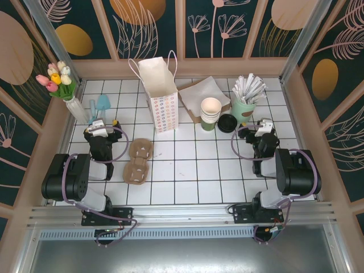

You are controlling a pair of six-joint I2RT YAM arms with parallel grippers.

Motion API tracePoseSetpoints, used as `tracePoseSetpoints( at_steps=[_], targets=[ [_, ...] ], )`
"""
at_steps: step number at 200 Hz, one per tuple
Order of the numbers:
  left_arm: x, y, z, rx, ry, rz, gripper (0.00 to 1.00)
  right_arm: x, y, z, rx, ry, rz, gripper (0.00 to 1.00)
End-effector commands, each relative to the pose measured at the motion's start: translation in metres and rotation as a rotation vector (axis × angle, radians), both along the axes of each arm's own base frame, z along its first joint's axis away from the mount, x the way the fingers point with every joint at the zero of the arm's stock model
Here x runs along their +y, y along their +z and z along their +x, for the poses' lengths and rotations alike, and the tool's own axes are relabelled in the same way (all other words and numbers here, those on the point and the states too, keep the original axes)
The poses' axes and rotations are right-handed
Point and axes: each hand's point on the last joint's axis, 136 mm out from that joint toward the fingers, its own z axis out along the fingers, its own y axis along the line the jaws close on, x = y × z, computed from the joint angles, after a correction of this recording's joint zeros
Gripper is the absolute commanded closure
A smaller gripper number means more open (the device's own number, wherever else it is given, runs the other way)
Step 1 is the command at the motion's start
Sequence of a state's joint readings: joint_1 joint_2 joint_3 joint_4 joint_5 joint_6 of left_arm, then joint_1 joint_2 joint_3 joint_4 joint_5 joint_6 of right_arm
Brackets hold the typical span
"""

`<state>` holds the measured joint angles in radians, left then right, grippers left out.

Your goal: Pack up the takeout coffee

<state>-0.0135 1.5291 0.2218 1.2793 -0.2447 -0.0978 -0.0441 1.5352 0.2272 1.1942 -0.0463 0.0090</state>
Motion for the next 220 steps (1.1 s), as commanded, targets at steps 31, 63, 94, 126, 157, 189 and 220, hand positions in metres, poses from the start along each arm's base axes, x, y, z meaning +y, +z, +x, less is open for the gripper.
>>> tracePoseSetpoints(
  at_steps=[31,63,94,126,157,189,220],
  targets=[
    [-0.002,0.009,-0.001,-0.039,-0.002,-0.007,0.01,0.002,0.012,0.006,-0.045,0.014,0.010,0.01],
    [-0.001,0.009,-0.001,-0.039,0.000,-0.007,0.01,0.002,0.012,0.006,-0.044,0.014,0.008,0.01],
    [-0.001,0.009,-0.001,-0.038,0.000,-0.006,0.01,0.002,0.013,0.006,-0.045,0.013,0.007,0.01],
    [-0.001,0.009,-0.001,-0.039,-0.001,-0.007,0.01,0.002,0.013,0.006,-0.045,0.013,0.008,0.01],
    [-0.002,0.009,-0.001,-0.038,-0.004,-0.005,0.01,0.002,0.012,0.006,-0.044,0.015,0.010,0.01],
    [-0.019,0.010,0.006,-0.017,-0.106,0.022,0.01,-0.003,0.014,0.008,-0.033,-0.010,0.015,0.01],
    [-0.009,0.020,0.018,0.053,-0.042,0.000,0.01,-0.015,0.033,0.010,-0.025,-0.073,0.038,0.01]
  ],
)
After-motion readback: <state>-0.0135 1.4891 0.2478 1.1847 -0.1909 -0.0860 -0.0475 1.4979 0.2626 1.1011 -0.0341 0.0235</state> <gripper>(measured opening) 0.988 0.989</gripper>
